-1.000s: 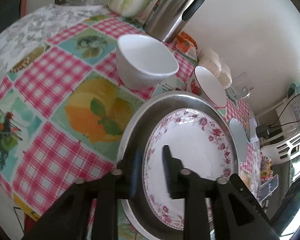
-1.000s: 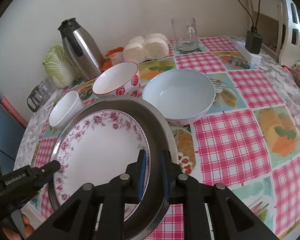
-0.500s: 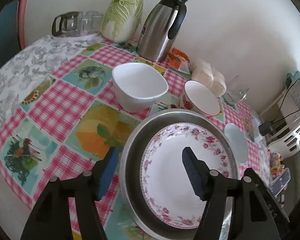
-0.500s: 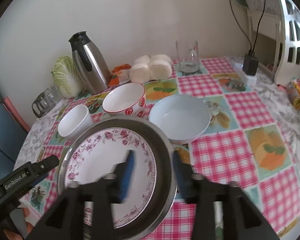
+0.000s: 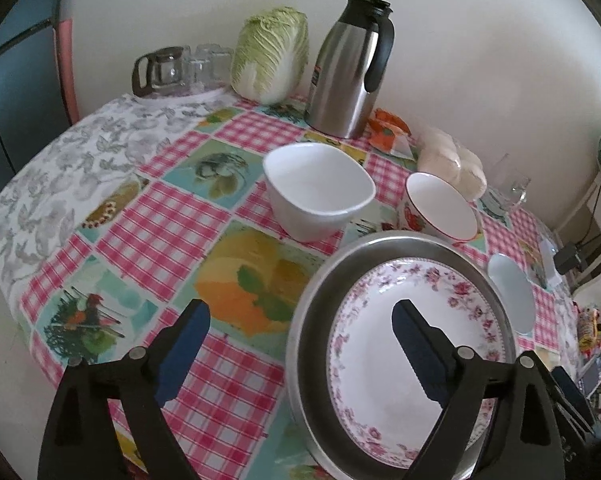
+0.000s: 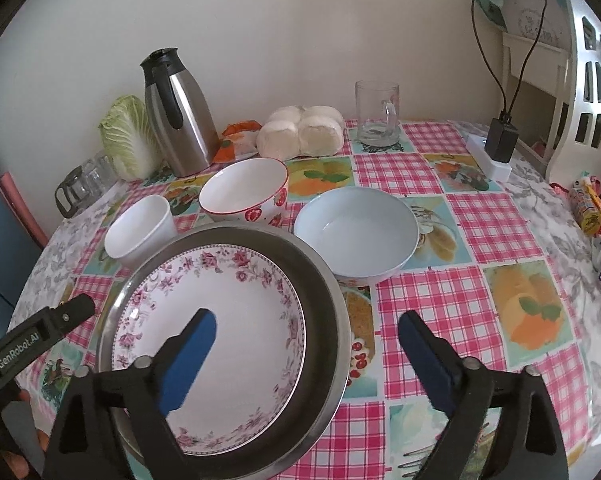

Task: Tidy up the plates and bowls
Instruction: 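Open the right tool to release the floral-rimmed plate, then move the right tool to the red-rimmed white bowl and grasp its rim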

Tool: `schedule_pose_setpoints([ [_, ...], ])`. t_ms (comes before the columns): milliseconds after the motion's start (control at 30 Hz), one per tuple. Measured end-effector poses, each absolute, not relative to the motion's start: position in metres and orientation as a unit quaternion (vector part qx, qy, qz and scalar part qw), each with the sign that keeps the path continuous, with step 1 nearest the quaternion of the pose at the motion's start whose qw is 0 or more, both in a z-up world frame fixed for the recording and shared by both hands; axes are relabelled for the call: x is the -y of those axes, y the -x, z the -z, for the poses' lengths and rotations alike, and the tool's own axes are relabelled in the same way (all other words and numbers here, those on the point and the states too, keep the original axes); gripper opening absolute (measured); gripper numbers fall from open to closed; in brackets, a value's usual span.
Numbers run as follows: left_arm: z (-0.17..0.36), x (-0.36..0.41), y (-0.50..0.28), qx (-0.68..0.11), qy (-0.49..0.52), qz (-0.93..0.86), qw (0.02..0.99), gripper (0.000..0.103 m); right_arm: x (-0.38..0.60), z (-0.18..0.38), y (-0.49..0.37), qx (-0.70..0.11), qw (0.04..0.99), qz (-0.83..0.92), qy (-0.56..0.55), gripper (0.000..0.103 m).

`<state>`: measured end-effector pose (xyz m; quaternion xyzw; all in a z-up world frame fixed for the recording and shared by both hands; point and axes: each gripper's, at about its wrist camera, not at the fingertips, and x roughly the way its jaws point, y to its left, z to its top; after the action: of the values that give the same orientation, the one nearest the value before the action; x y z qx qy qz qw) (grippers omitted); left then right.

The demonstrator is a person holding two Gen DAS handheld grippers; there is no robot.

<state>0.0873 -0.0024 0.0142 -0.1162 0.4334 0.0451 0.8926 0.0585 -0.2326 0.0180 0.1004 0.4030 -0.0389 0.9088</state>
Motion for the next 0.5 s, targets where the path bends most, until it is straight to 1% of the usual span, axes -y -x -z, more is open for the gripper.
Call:
schedule_pose_setpoints([
  [33, -0.0143, 0.0022, -0.0873, -0.432, 0.113, -0.049, 0.893, 0.094, 0.2321, -0.0179, -0.0585, -0.403, 0.909, 0.04, -0.099, 0.101],
  [67, -0.0143, 0.0018, -0.0871, -0.431, 0.109, -0.054, 0.894, 0.097, 0.2319, -0.0179, -0.0585, -0.403, 0.909, 0.041, -0.097, 0.103],
  [133, -0.0144, 0.0007, -0.0872, -0.43, 0.101, -0.064, 0.895, 0.102, 0.2313, -0.018, -0.0584, -0.403, 0.91, 0.041, -0.094, 0.103],
  [500, -0.0184, -0.0016, -0.0855, -0.411, 0.086, -0.066, 0.905, 0.103, 0.2341, -0.0172, -0.0563, -0.391, 0.913, 0.037, -0.108, 0.103],
])
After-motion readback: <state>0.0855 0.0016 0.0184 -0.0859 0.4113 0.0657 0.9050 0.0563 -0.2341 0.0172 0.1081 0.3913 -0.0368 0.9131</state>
